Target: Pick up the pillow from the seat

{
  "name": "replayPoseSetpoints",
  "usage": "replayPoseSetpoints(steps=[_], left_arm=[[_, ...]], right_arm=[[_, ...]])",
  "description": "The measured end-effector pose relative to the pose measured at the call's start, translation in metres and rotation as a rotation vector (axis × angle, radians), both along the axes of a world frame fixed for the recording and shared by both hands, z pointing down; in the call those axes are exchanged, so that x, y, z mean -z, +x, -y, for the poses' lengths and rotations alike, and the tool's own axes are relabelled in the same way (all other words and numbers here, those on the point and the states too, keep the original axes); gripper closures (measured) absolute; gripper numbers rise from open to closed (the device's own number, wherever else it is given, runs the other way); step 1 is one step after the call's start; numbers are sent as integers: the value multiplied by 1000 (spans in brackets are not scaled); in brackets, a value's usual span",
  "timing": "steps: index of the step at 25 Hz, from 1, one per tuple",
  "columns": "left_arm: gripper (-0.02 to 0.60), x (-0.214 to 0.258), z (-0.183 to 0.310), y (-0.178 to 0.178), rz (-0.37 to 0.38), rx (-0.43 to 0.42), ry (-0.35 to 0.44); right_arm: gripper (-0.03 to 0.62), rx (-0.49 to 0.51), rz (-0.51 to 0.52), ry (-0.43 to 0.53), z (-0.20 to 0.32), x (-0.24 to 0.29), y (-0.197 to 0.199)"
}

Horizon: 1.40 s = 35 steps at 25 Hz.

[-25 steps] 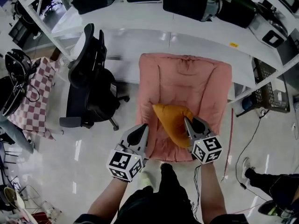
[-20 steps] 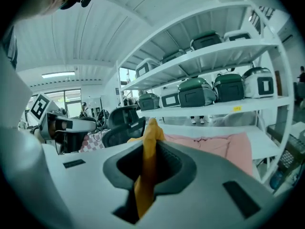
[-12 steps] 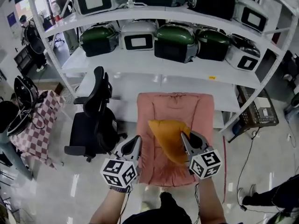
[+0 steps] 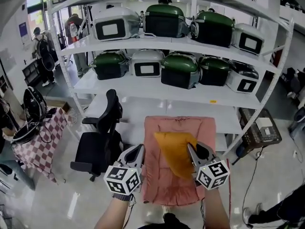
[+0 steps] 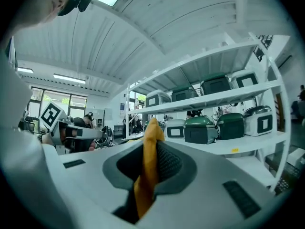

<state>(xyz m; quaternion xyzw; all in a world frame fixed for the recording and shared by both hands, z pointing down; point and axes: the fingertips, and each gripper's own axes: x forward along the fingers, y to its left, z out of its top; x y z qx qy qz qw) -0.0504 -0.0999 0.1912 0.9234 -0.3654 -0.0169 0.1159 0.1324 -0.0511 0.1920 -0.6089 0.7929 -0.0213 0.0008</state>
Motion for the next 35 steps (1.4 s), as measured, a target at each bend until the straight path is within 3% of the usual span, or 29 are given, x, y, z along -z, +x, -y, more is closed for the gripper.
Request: replayPoseSetpoints(steps=[14, 35], left_arm=[[583, 32, -15, -39, 0, 41, 52], [583, 40, -31, -52, -9, 40, 75]], right_arm=[[546, -4, -42, 57, -21, 33, -8], [546, -7, -86, 80, -37, 41, -20]])
